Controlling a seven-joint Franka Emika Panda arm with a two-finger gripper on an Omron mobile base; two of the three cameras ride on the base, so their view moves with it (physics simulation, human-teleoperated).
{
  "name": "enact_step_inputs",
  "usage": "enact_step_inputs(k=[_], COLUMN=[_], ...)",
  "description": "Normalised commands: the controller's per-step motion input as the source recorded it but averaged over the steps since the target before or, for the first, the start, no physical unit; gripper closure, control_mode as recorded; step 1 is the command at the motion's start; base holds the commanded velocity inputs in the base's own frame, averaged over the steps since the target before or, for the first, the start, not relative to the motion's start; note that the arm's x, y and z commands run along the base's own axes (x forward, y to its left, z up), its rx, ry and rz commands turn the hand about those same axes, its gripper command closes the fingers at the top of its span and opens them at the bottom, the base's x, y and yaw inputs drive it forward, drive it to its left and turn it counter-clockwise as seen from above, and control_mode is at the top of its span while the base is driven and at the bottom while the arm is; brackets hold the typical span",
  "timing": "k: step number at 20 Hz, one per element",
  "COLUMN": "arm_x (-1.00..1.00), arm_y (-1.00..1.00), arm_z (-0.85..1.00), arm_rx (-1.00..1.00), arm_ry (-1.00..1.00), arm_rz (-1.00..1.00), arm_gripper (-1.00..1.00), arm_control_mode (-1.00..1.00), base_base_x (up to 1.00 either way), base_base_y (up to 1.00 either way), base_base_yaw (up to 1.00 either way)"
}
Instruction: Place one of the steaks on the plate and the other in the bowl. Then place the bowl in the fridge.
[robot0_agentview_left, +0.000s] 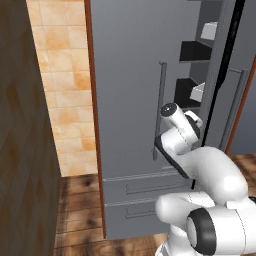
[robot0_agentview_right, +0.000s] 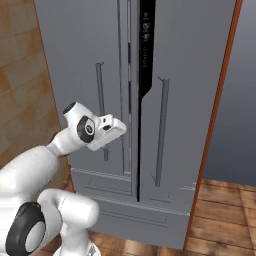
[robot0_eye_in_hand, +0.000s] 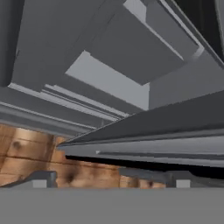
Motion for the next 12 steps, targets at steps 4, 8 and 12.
enact_step_inputs(k=[4,8,12], arm_x=[0.60,0.31,0.50], arm_y=[0.07,-0.14,-0.58], arm_z=[-0.03,-0.07,-0.05], arm_rx=[-0.19,-0.34,-0.25], arm_ry=[0.15,0.26,0.40], arm_rz=[0.23,0.00,0.01], arm_gripper=[-1.00,-1.00,-1.00], arm_control_mode=[-1.00,-1.00,-1.00], base_base_x=[0.00,0.00,0.00], base_base_y=[0.00,0.00,0.00], base_base_yaw=[0.00,0.00,0.00])
